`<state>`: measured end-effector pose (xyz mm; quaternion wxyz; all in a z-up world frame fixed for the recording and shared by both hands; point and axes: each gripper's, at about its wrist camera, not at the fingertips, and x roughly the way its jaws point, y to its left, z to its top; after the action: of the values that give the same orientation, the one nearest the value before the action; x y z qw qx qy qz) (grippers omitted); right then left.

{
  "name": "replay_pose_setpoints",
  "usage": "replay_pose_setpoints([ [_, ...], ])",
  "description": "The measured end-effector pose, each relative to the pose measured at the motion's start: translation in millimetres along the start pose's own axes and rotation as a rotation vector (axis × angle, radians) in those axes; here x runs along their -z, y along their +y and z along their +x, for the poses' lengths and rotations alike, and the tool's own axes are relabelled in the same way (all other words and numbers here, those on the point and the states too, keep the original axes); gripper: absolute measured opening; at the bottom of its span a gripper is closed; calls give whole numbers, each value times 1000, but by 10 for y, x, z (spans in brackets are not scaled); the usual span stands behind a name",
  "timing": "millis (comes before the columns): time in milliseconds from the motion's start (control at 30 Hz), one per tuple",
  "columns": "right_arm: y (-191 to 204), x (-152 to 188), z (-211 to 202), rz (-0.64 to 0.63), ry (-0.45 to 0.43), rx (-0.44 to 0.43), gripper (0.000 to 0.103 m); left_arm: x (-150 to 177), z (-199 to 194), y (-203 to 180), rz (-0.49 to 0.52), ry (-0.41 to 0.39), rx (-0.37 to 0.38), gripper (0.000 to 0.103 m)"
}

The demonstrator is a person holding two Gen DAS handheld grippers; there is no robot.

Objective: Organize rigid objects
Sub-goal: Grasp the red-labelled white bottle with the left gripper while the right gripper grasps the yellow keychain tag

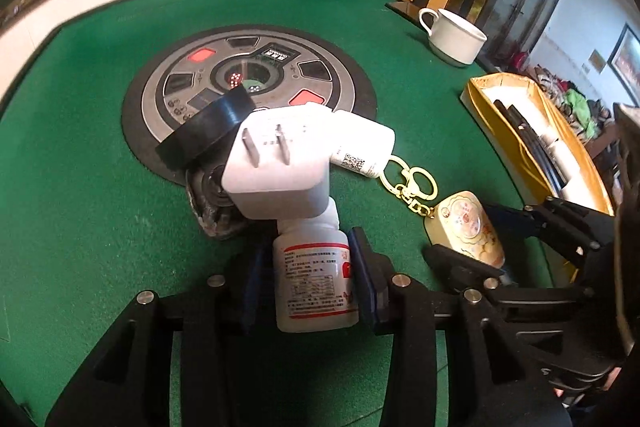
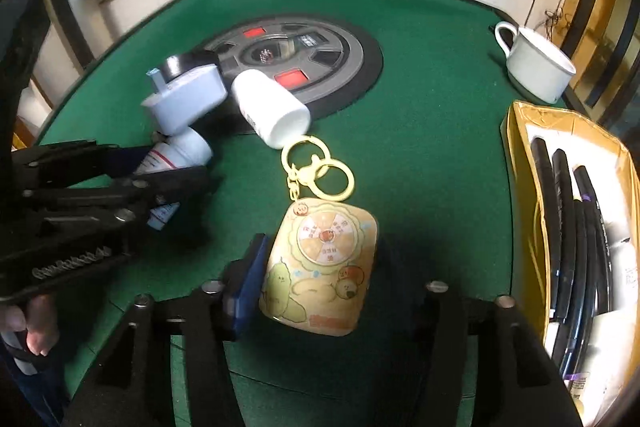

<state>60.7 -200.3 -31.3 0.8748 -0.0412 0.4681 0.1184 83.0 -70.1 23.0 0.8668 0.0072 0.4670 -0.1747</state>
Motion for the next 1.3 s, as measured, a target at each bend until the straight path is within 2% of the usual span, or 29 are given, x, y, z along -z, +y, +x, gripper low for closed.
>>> replay_pose_setpoints([
  [133,-138,57,-65,70,-45,-65,46,3,-4,-27,16,-6,4,34],
  [233,-252,162,-154,129,-79,-124,46,1,-38,-73,15,-13,48,34],
  [400,-379,269,-257,180,-69,-191,46,-12,-103,-207,18,-34,129,34],
  [567,-323,347,-254,128,-30,-177,46,-12,-93,-254,11,-33,153,34],
  [767,-239,340,-235,79,-9,-106,47,0,-75,-251,2,-27,151,34],
  [967,-208,352,-231,64,-30,-85,46,-2,-118,-249,2,-41,163,34],
  [1300,-419,329,-451,209,-97,-303,46,-24,-224,-220,-39,-78,246,34],
])
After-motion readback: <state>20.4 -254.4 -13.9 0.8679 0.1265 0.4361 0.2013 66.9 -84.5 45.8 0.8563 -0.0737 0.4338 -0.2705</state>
